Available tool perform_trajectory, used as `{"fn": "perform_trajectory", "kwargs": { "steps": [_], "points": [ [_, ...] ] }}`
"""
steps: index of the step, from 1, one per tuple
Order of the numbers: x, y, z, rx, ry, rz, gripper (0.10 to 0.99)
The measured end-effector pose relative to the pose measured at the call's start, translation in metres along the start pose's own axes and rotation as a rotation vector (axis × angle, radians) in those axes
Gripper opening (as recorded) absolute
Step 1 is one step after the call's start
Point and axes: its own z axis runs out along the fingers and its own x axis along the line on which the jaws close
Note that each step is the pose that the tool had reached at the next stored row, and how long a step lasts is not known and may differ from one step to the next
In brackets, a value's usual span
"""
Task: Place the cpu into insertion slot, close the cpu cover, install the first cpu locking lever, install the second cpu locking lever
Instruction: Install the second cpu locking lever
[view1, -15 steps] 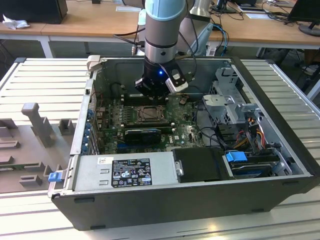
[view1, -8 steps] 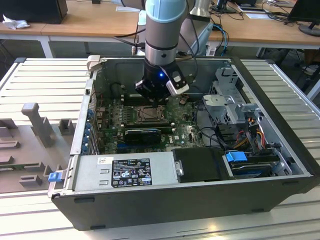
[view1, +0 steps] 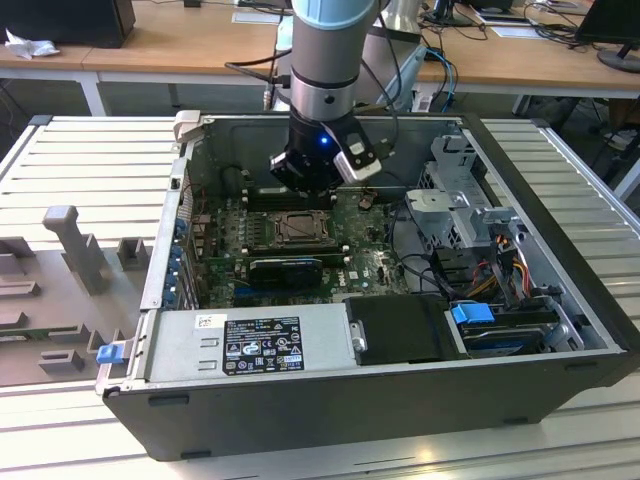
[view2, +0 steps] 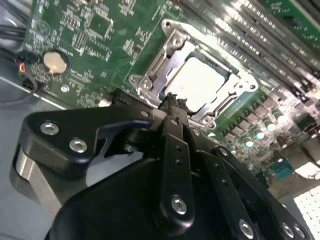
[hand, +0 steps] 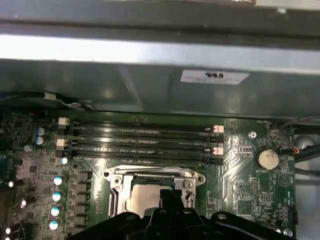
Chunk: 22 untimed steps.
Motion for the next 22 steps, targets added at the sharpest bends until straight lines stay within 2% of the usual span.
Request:
{"fn": "perform_trajectory", "kwargs": {
  "steps": [3, 5, 8, 10, 12, 14, 16, 18, 19, 22],
  "points": [
    [0.0003, -0.007, -0.0008, 0.0, -0.0001, 0.0, 0.106],
    [0.0004, -0.0066, -0.0116, 0.0, 0.0, 0.0, 0.106],
    [0.0002, -0.0065, -0.0231, 0.0, -0.0001, 0.0, 0.106],
    [0.0007, -0.0112, -0.0237, 0.0, 0.0, 0.0, 0.106],
    [0.0014, -0.0213, -0.0243, 0.0, 0.0001, 0.0, 0.106],
    [0.0015, -0.0247, -0.023, -0.001, 0.0011, 0.0, 0.106],
    [0.0017, -0.0268, -0.0215, -0.002, 0.0071, 0.001, 0.106],
    [0.002, -0.03, -0.0207, -0.007, 0.0095, -0.001, 0.106],
    [0.0032, -0.0347, -0.0195, -0.017, 0.0102, -0.004, 0.106],
    [0.0043, -0.0437, -0.0192, -0.017, 0.0112, -0.011, 0.106]
  ]
}}
